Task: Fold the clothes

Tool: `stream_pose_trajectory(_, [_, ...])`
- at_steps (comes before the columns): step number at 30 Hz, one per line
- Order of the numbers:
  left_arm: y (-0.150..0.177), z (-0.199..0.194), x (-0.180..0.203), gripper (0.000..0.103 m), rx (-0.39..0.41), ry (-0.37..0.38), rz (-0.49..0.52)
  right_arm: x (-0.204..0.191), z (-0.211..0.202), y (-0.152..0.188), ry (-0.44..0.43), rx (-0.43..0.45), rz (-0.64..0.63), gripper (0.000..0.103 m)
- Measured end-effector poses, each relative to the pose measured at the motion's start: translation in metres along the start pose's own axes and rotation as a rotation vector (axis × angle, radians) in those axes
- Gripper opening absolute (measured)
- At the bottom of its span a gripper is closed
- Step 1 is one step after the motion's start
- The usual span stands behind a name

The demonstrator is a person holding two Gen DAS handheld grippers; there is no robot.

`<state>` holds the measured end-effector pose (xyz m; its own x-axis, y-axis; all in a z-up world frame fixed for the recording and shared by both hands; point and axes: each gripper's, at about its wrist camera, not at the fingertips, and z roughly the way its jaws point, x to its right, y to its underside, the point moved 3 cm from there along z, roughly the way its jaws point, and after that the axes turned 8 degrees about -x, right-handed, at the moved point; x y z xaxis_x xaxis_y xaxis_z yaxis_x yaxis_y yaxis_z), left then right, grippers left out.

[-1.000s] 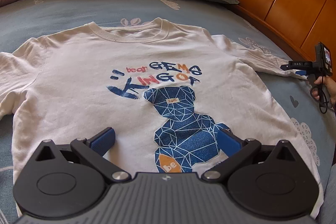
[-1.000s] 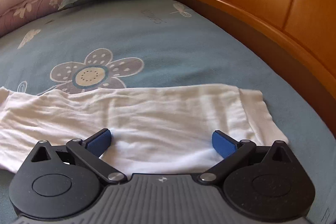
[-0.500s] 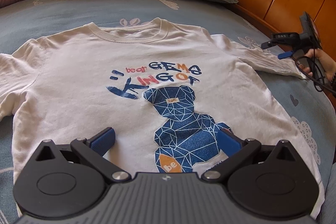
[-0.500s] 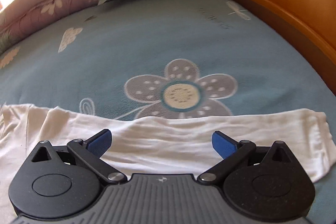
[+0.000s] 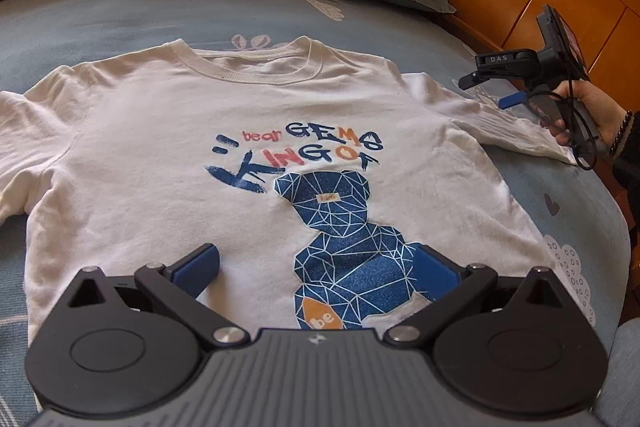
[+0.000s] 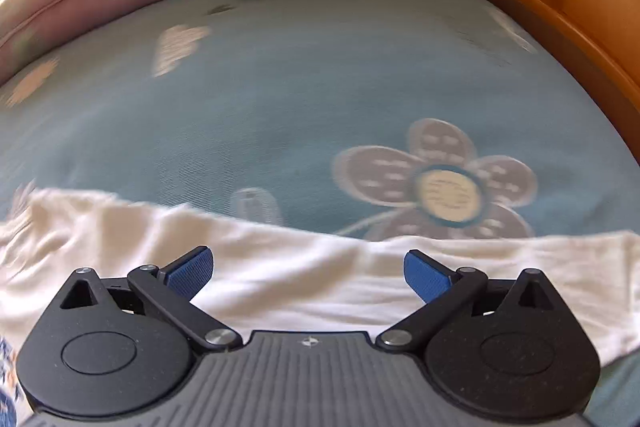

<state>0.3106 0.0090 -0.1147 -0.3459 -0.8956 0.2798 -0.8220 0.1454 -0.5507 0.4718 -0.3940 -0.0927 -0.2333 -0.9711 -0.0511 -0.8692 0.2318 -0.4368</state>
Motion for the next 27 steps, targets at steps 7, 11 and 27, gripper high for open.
stream_pose_trajectory(7, [0.002,0.004,0.002,0.102,-0.009,-0.042,0.037,-0.032,0.036,-0.009,0.077,-0.002,-0.045,0.103])
stream_pose_trajectory(11, [0.002,0.004,0.004,0.102,-0.017,-0.058,0.061,-0.042,0.019,-0.019,0.061,0.045,-0.024,0.103])
stream_pose_trajectory(27, [0.005,0.005,0.002,0.102,-0.011,-0.059,0.087,-0.078,0.012,-0.035,-0.048,0.078,-0.113,0.103])
